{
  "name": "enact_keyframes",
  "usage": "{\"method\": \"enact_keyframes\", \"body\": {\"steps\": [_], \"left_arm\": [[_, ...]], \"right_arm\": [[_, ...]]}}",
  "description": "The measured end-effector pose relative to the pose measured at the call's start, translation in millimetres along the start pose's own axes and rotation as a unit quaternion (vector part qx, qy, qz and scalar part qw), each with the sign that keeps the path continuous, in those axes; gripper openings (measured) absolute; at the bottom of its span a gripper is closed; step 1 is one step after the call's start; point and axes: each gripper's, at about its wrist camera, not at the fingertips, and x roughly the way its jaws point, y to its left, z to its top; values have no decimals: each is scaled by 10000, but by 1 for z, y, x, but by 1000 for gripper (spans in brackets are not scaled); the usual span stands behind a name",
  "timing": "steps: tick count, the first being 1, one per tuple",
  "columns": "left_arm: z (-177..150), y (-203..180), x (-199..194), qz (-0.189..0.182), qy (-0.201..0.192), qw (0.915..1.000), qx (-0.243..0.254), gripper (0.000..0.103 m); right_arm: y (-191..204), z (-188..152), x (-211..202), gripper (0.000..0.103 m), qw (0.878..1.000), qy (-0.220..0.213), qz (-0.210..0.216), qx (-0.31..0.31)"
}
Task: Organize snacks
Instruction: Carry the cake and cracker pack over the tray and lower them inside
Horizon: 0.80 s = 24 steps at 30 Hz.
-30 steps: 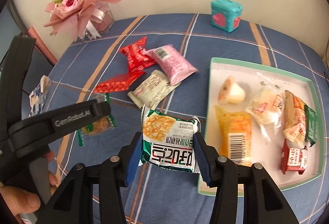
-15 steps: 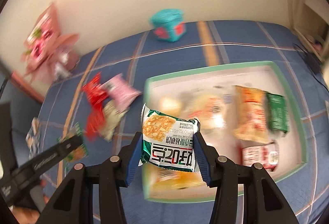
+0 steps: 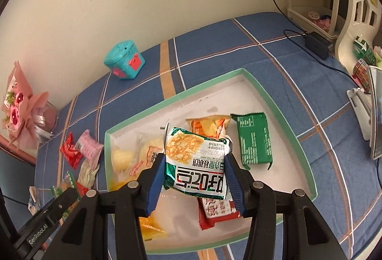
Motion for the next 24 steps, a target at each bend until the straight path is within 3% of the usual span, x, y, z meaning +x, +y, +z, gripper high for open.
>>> {"method": "enact_keyframes", "body": {"steps": [8, 24], "left_arm": [[14, -32, 22, 72, -255, 9985, 487, 56], [24, -48, 60, -204, -107, 9985, 491, 56]], "right_arm": [[11, 3, 14, 52, 9993, -190, 83, -307], [15, 3, 27, 52, 9988, -181, -22, -464]]}}
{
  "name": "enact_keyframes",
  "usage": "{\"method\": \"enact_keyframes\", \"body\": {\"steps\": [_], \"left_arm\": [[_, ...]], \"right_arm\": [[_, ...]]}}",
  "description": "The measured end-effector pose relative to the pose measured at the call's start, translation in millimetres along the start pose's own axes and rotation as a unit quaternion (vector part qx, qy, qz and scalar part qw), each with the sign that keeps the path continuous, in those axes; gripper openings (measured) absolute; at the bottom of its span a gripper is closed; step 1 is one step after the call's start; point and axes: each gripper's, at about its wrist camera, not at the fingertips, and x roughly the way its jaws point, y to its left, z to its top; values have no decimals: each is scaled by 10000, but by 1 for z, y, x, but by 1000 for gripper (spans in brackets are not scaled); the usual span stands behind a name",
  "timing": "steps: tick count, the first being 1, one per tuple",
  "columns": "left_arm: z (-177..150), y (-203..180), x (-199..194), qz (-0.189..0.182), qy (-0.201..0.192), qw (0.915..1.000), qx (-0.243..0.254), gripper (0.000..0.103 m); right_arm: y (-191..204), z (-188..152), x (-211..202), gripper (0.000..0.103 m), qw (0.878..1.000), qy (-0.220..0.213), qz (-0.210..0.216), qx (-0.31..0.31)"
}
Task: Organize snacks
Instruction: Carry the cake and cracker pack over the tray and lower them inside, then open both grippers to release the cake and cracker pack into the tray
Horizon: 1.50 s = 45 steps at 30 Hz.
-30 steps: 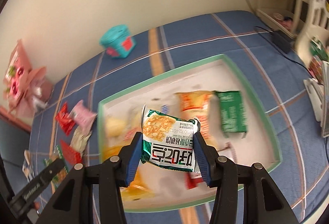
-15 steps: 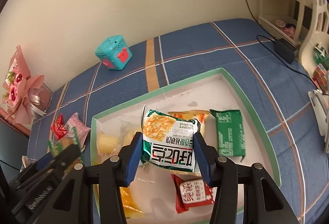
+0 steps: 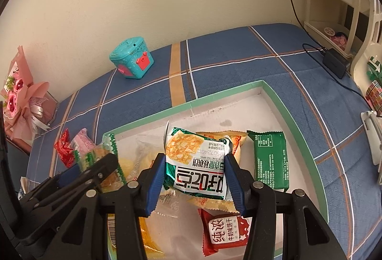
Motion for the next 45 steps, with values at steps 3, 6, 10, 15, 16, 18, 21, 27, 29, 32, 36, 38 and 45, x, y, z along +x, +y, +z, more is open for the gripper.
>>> {"method": "enact_keyframes", "body": {"steps": [3, 6, 10, 15, 16, 18, 21, 27, 29, 32, 36, 38, 45], "left_arm": [[-1, 1, 4, -32, 74, 10000, -24, 56], [-2, 3, 5, -75, 116, 9999, -56, 58], [-2, 2, -1, -127, 89, 9998, -88, 61], [-3, 1, -4, -156, 118, 9997, -125, 67], [-3, 1, -5, -167, 127, 9997, -137, 67], [-4, 2, -9, -151, 116, 9997, -136, 68], [-4, 4, -16, -107, 120, 9997, -171, 71], [-9, 15, -24, 137, 255, 9990, -335, 71], [-11, 20, -26, 181, 268, 9987, -400, 71], [-14, 31, -31, 301, 273, 9977, -538, 71], [-19, 45, -37, 447, 303, 9959, -719, 72], [-21, 52, -40, 520, 302, 9952, -776, 72], [-27, 71, -48, 573, 307, 9928, -1006, 72]], "right_arm": [[0, -1, 2, 52, 10000, 26, -28, -10], [-2, -1, 2, 52, 10000, 35, -11, 21], [-3, -1, 3, 53, 10000, 49, 5, 78], [-6, -1, 1, 54, 9999, 56, 18, 146], [-6, -1, 1, 54, 9999, 63, 20, 149], [-6, -1, 1, 55, 9999, 82, 23, 143], [-4, -1, -2, 55, 9999, 78, 39, 113], [2, 1, -13, 58, 10000, 12, 15, 4], [4, 0, -16, 59, 10000, 21, -67, -33], [4, -1, -19, 59, 9999, 84, -138, -47], [7, -3, -26, 58, 9996, 142, -212, -102], [8, -5, -28, 58, 9995, 185, -229, -97], [15, -13, -34, 58, 9987, 280, -316, -273]]}}
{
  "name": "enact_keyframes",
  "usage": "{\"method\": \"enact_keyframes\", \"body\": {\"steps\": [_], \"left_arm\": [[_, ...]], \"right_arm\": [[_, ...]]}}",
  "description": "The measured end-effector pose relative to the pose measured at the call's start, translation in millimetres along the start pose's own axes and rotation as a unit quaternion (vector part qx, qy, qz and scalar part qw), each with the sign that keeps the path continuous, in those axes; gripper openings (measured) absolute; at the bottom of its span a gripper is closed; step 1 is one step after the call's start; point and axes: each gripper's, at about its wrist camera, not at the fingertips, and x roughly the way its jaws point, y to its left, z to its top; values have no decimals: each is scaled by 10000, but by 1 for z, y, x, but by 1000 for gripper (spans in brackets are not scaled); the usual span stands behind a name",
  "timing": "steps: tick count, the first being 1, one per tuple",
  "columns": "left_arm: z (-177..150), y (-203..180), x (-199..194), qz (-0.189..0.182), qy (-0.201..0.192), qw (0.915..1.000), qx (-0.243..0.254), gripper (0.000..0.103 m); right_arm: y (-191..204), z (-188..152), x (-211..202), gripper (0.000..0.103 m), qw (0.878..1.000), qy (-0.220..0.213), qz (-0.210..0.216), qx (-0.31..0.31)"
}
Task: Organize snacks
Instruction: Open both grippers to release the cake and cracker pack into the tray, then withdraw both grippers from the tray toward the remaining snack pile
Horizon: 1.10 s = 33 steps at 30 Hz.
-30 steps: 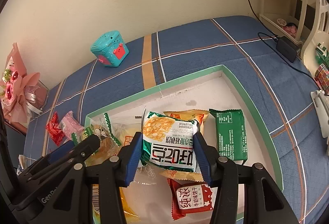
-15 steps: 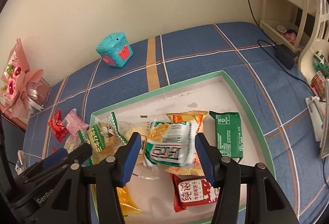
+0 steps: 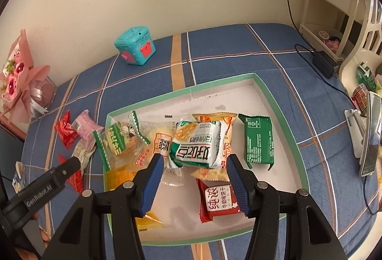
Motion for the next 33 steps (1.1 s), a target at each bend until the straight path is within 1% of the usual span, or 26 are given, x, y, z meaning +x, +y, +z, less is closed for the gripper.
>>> {"method": "enact_keyframes", "body": {"steps": [6, 13, 15, 16, 17, 18, 20, 22, 25, 26, 28, 31, 33], "left_arm": [[0, 10, 0, 32, 48, 9999, -125, 72], [0, 15, 4, 112, 120, 9997, -201, 72], [0, 16, 4, 139, 124, 9996, -220, 73], [0, 16, 5, 152, 121, 9995, -231, 75], [0, 17, 5, 162, 116, 9995, -241, 86], [0, 18, 5, 178, 99, 9995, -258, 95], [0, 19, 5, 193, 56, 9994, -272, 95], [0, 19, 5, 170, 44, 9995, -274, 95], [0, 20, 7, 178, 61, 9993, -311, 95], [0, 21, 8, 187, 69, 9993, -320, 95], [0, 22, 9, 210, 79, 9992, -343, 95], [0, 24, 10, 232, 47, 9990, -370, 95], [0, 25, 9, 241, -7, 9989, -396, 95]], "right_arm": [[4, -2, -3, 59, 10000, 6, -34, -71], [5, -4, 4, 59, 9999, 124, -75, -89], [6, -4, 4, 62, 9998, 135, -84, -116], [6, -5, 5, 66, 9998, 139, -85, -128], [7, -5, 5, 70, 9998, 143, -90, -131], [8, -5, 6, 73, 9997, 154, -98, -138], [9, -6, 8, 81, 9996, 206, -118, -164], [9, -6, 12, 86, 9994, 277, -127, -185], [9, -8, 16, 90, 9989, 374, -171, -208], [9, -8, 18, 94, 9988, 405, -190, -219], [9, -10, 21, 99, 9984, 461, -230, -235], [8, -11, 24, 103, 9981, 500, -263, -233], [8, -11, 24, 103, 9981, 495, -256, -244]]}}
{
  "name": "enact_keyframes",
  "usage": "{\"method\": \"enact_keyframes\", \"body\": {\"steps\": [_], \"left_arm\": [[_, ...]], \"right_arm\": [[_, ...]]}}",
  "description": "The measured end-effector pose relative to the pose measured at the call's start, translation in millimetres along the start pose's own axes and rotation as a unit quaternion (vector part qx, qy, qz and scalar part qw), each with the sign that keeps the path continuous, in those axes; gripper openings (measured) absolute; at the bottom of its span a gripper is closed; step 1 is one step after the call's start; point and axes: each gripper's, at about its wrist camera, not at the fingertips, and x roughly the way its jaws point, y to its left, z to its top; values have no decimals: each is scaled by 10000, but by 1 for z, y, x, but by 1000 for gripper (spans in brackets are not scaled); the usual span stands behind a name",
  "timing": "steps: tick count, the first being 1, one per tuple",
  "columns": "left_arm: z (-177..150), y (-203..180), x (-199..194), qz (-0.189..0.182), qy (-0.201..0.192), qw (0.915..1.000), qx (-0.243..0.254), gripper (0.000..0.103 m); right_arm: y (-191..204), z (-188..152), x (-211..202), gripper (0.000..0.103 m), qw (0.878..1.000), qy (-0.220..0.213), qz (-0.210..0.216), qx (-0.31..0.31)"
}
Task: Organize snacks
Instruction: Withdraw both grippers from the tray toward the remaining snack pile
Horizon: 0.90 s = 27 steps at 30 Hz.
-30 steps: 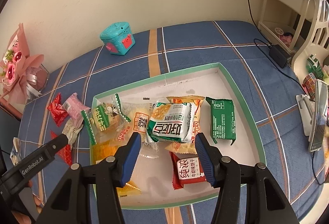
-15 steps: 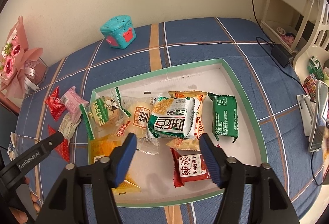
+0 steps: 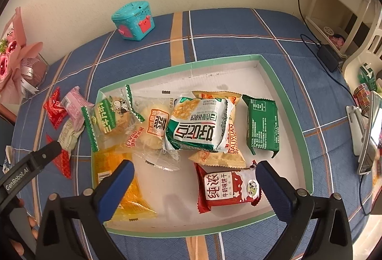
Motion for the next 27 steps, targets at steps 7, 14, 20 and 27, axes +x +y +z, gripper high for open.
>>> {"method": "enact_keyframes", "body": {"steps": [7, 14, 20, 27], "left_arm": [[1, 8, -1, -116, -134, 9996, -209, 96], [5, 15, -4, -79, -324, 9991, -247, 103], [12, 35, -4, -54, -294, 9987, -420, 103], [22, 74, -9, 359, -419, 9964, -648, 103]], "right_arm": [[3, 0, -3, 103, 9998, -128, 109, -84], [5, 0, -5, 103, 9994, -232, 245, -64], [16, 1, -11, 103, 9984, -380, 376, -173], [45, -2, -17, 103, 9953, -505, 681, -473]]}}
